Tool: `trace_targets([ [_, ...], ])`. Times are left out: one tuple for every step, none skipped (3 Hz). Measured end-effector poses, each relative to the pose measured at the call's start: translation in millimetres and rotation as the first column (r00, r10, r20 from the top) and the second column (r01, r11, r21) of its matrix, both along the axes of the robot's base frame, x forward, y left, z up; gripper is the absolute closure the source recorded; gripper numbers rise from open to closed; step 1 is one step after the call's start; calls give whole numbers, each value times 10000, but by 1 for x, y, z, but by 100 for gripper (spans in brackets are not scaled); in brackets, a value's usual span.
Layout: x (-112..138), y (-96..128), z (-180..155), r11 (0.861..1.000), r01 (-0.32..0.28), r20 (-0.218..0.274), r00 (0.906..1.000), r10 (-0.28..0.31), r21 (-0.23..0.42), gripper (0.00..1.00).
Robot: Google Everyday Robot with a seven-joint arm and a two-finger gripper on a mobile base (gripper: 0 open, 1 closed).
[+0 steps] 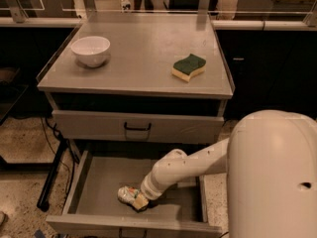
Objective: Pick 7up can from middle drawer and place on counter
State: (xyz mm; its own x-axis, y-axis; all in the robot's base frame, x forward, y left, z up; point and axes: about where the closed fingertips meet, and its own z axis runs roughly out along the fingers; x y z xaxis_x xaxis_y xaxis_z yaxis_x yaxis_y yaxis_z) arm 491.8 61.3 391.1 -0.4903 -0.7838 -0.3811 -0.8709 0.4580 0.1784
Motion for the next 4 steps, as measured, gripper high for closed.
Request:
trace_targets([
  [-18, -4, 37, 9994, 53, 403, 9992, -67, 345, 100],
  [-38, -16, 83, 9985, 251, 862, 9958, -293, 494, 100],
  [-40, -19, 100, 9984, 270, 1125, 9931, -325, 498, 100],
  [-29, -17, 105, 9970, 489, 1052, 9929, -551, 606, 100],
])
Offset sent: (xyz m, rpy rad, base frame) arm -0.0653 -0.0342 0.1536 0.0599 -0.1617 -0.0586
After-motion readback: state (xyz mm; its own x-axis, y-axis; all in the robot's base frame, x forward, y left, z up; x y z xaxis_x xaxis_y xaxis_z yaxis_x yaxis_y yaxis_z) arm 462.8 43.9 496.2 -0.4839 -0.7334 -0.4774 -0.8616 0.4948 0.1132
